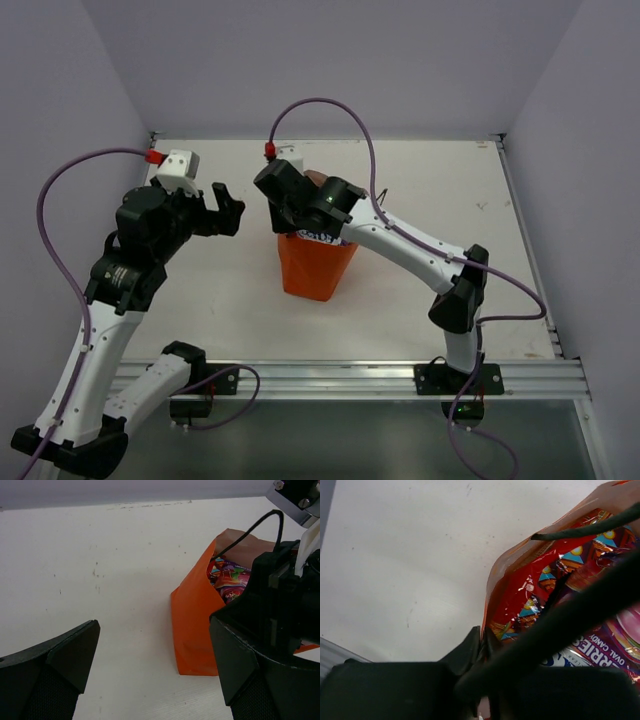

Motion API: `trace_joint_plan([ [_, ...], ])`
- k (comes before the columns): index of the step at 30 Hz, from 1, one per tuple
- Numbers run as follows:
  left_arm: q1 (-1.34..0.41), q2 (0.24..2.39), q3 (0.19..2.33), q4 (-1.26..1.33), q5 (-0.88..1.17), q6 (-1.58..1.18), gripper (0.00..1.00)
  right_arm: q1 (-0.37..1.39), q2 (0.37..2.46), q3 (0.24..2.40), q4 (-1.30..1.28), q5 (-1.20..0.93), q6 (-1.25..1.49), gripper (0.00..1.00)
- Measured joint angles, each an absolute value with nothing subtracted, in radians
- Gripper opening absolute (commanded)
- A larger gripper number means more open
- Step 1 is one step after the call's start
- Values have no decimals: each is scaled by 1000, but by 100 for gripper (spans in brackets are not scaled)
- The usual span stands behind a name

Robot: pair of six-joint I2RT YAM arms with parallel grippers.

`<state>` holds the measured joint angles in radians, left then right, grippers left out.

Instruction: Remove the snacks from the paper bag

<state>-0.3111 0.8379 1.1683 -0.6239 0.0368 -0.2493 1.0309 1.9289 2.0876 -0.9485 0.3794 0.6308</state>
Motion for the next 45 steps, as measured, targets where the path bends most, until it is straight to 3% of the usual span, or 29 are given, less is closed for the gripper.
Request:
trace_joint_plan([
  [2, -311, 834, 1168, -624, 29, -261, 100, 1036, 1928, 2087, -933, 365, 626, 31],
  [3, -311, 833, 1168, -624, 28, -268, 100, 1036, 1924, 2088, -918, 363, 620, 44],
  [7, -311, 833, 1168, -624, 35, -298, 100, 1031, 1889, 2088, -895, 354, 592, 71],
  [16, -311, 915, 1171, -612, 162, -387, 100, 1028, 1581, 1942, -879, 411, 535, 93],
  [19, -321, 958, 1171, -598, 221, -413, 99, 1028, 1431, 1835, -842, 444, 514, 95],
  [26, -431, 1029, 1174, -554, 210, -451, 82, 1026, 1218, 1651, -785, 520, 490, 97],
  [35, -493, 1134, 1176, -535, -2, -490, 67, 1026, 1172, 1534, -769, 564, 487, 97],
  [42, -498, 1193, 1176, -531, -61, -498, 46, 1026, 1161, 1512, -769, 567, 487, 97],
  [45, -503, 1207, 1176, -529, -62, -498, 43, 1026, 1151, 1508, -769, 568, 488, 97],
])
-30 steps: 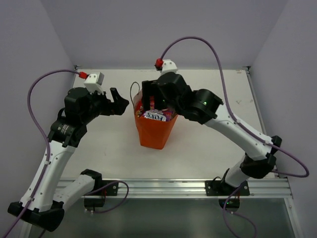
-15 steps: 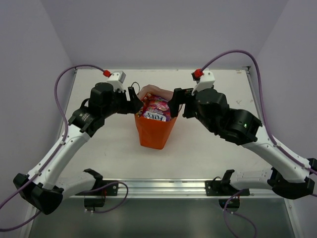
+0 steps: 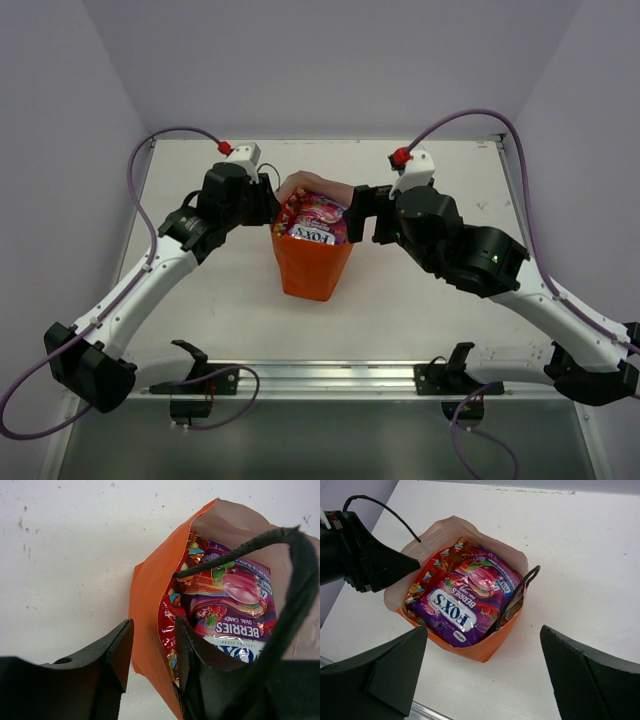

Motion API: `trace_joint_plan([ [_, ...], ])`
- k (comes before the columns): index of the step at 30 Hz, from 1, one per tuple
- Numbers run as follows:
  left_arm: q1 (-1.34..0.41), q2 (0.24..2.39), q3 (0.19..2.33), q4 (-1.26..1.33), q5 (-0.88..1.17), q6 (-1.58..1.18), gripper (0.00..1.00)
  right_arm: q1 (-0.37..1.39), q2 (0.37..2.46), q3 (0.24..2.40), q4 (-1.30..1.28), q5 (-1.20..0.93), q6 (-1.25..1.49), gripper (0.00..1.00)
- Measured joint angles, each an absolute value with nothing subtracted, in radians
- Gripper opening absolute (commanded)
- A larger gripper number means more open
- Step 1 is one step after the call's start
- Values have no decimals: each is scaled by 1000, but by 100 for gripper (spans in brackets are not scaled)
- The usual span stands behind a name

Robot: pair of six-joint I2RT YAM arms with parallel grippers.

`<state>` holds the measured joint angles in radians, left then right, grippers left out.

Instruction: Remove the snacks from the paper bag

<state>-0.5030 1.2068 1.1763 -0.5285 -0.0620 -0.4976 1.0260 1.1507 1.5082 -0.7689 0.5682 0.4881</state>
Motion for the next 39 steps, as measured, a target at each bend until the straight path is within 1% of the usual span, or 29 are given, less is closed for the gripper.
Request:
trace_joint_plan([
  [1, -506, 1211, 1176, -526, -62, -498, 39, 1026, 1147, 1507, -768, 569, 488, 97],
  [2, -509, 1215, 1176, -523, -62, -499, 37, 1026, 1145, 1504, -766, 570, 488, 97],
  [5, -520, 1231, 1176, -514, -64, -501, 18, 1026, 1142, 1501, -763, 570, 488, 97],
  [6, -521, 1234, 1176, -513, -65, -503, 8, 1026, 1142, 1498, -761, 569, 488, 97],
  [8, -522, 1237, 1177, -514, -72, -496, 0, 1026, 1142, 1493, -755, 562, 485, 97],
  [14, -530, 1279, 1247, -561, -111, -414, 0, 1026, 1146, 1479, -710, 524, 434, 99],
  [21, -532, 1304, 1326, -585, -150, -196, 0, 1025, 1190, 1479, -603, 466, 307, 99],
  [30, -531, 1304, 1336, -543, -151, 43, 0, 1013, 1302, 1413, -418, 242, 159, 98],
  [39, -531, 1263, 1300, -533, -143, 115, 0, 971, 1442, 1268, -231, 68, 130, 99],
])
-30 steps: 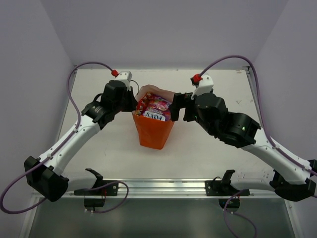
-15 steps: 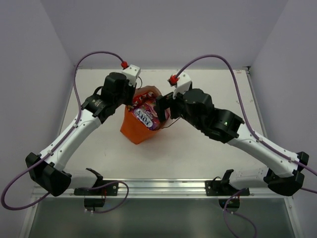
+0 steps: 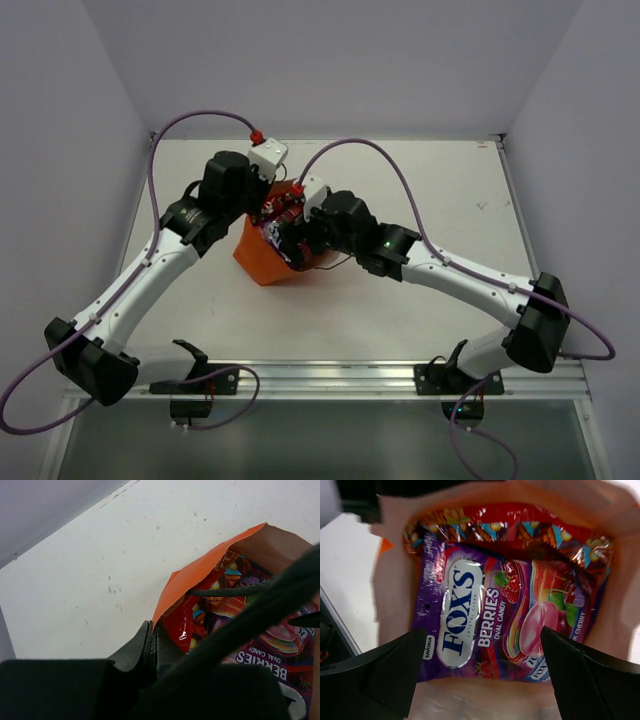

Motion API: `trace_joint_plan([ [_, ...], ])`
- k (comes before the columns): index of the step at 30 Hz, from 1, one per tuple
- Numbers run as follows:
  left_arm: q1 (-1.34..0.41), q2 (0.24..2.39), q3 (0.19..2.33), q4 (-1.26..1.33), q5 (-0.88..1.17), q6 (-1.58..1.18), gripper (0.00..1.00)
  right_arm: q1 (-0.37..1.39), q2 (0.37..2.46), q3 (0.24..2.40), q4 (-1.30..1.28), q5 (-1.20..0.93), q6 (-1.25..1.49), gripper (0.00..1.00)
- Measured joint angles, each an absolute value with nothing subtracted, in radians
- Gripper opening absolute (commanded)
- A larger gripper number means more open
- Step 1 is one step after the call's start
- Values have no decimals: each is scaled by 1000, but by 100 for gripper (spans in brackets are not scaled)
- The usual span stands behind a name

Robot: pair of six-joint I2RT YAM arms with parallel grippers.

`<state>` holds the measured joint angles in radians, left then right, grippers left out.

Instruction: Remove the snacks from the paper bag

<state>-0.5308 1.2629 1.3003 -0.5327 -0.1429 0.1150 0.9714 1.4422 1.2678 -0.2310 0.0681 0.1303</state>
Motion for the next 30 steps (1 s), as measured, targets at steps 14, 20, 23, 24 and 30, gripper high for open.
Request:
trace_joint_plan([
  [14, -528, 1174, 1246, -558, -194, 124, 0, 973, 1615, 1219, -14, 34, 147, 71],
  [20, -524, 1174, 1246, -560, -213, 134, 0, 977, 1671, 1230, 51, 58, 162, 26],
  [23, -523, 1173, 1245, -562, -221, 135, 0, 976, 1681, 1230, 74, 65, 168, 6],
  [24, -522, 1172, 1245, -562, -223, 135, 0, 976, 1681, 1230, 78, 65, 170, 0],
  [30, -522, 1145, 1210, -539, -229, 135, 0, 976, 1679, 1230, 76, 64, 174, 0],
])
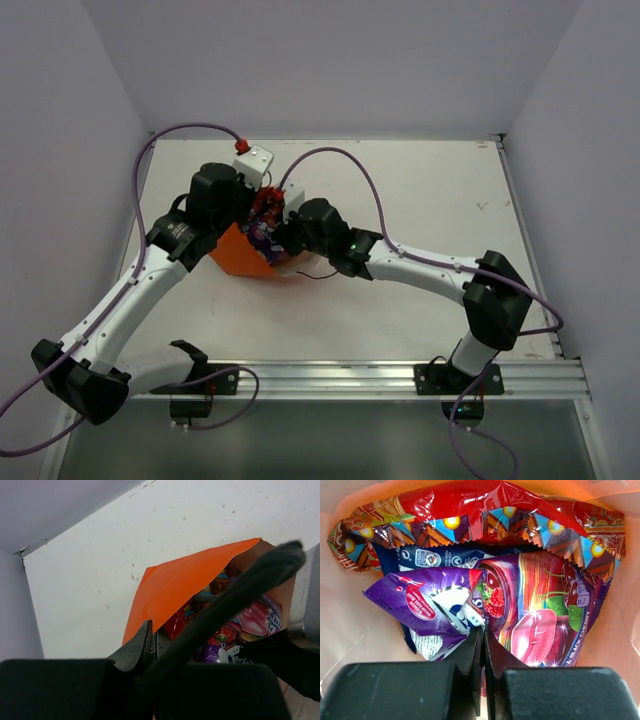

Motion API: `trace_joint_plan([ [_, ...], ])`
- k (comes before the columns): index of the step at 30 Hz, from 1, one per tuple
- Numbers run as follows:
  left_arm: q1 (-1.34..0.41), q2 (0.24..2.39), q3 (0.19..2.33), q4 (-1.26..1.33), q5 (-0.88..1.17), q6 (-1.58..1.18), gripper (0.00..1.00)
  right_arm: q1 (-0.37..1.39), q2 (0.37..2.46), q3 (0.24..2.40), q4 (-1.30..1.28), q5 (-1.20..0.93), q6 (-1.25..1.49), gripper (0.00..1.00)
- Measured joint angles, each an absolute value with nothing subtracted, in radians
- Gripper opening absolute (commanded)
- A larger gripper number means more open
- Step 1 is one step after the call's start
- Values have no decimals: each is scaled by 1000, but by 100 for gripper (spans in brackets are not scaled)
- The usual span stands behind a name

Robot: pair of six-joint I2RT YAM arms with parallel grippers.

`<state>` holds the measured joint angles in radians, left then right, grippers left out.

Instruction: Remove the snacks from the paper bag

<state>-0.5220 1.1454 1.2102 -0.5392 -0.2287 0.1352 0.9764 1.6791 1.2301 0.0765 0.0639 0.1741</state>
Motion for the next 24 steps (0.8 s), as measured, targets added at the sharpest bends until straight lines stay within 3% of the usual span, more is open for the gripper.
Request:
trace_joint_plan([
  [12, -523, 1088, 1147, -491, -277, 136, 0, 976, 1481, 1257, -70, 74, 133, 0],
  [24, -522, 1088, 1134, -471, -292, 135, 0, 931, 1060, 1192, -175, 301, 74, 0],
])
